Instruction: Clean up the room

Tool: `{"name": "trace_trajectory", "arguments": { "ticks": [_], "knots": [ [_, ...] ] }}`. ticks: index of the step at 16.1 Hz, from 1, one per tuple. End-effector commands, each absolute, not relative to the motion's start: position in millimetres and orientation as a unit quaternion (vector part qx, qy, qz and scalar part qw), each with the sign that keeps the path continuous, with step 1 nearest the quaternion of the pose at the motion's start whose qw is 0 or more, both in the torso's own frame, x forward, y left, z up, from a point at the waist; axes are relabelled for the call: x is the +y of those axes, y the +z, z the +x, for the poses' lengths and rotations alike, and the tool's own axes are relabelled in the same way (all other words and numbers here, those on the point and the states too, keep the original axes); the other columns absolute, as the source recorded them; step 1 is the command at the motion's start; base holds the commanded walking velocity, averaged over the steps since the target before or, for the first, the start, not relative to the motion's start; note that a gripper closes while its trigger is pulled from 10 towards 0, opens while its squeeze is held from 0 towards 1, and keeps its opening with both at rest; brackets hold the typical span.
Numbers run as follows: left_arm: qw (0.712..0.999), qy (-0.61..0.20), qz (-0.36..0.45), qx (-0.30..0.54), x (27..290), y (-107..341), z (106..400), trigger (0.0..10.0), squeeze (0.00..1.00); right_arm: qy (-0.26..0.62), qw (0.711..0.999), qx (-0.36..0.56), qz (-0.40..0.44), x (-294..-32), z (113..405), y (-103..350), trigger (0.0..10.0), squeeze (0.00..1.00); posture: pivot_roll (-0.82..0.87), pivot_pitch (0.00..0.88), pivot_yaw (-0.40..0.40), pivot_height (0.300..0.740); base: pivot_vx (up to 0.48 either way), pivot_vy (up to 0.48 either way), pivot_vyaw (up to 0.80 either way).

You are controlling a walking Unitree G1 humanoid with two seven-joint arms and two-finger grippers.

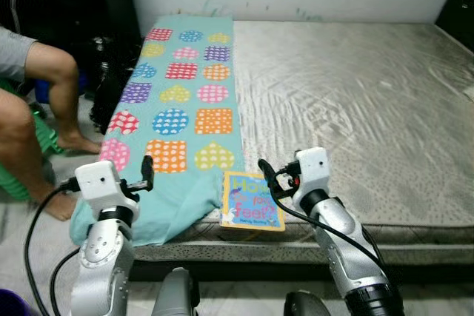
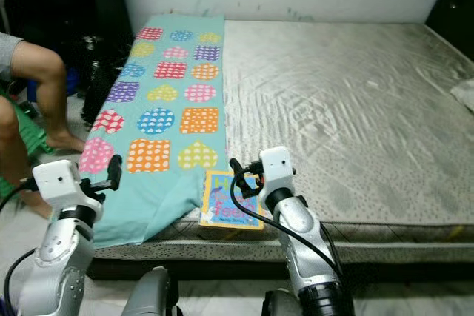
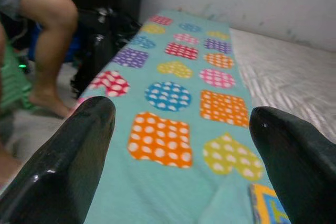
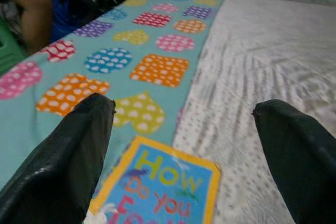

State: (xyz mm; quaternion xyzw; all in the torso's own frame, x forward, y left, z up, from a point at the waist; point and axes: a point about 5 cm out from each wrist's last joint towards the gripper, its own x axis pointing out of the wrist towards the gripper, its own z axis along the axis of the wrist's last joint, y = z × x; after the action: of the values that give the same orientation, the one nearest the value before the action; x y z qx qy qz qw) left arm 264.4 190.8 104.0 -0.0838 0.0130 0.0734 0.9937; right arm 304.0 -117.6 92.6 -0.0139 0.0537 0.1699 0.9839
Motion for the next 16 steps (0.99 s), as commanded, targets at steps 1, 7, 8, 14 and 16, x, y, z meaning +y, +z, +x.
{"name": "trace_trajectory", "arguments": {
  "ticks": [1, 7, 8, 14, 16],
  "knots": [
    [0.994, 0.074, -0.083, 0.010, 190.7, 107.3, 263.9, 10.0, 0.00, 0.172, 0.984, 0.050, -0.012, -118.3, 303.9, 96.1, 10.0, 0.00, -0.10, 0.059, 0.002, 0.623, 0.000, 0.000, 0.00],
    [0.994, 0.067, -0.091, -0.003, 188.0, 110.6, 262.5, 10.0, 0.00, 0.180, 0.982, 0.052, -0.015, -117.2, 304.1, 95.5, 10.0, 0.00, -0.10, 0.056, -0.005, 0.573, 0.000, 0.000, 0.00],
    [0.994, 0.065, -0.092, -0.004, 187.5, 110.8, 262.4, 10.0, 0.00, 0.181, 0.982, 0.052, -0.015, -117.3, 304.0, 95.3, 10.0, 0.00, -0.10, 0.055, -0.006, 0.573, 0.000, 0.000, 0.00],
    [0.993, 0.060, -0.099, -0.008, 185.3, 111.8, 262.3, 10.0, 0.00, 0.184, 0.981, 0.053, -0.018, -118.5, 304.8, 95.3, 10.0, 0.00, -0.10, 0.051, -0.012, 0.573, 0.043, 0.000, 0.00],
    [0.993, 0.060, -0.100, -0.009, 185.5, 111.8, 262.8, 10.0, 0.00, 0.184, 0.981, 0.053, -0.020, -118.6, 305.3, 95.5, 10.0, 0.00, -0.10, 0.051, -0.010, 0.573, 0.274, 0.000, 0.00]
  ]
}}
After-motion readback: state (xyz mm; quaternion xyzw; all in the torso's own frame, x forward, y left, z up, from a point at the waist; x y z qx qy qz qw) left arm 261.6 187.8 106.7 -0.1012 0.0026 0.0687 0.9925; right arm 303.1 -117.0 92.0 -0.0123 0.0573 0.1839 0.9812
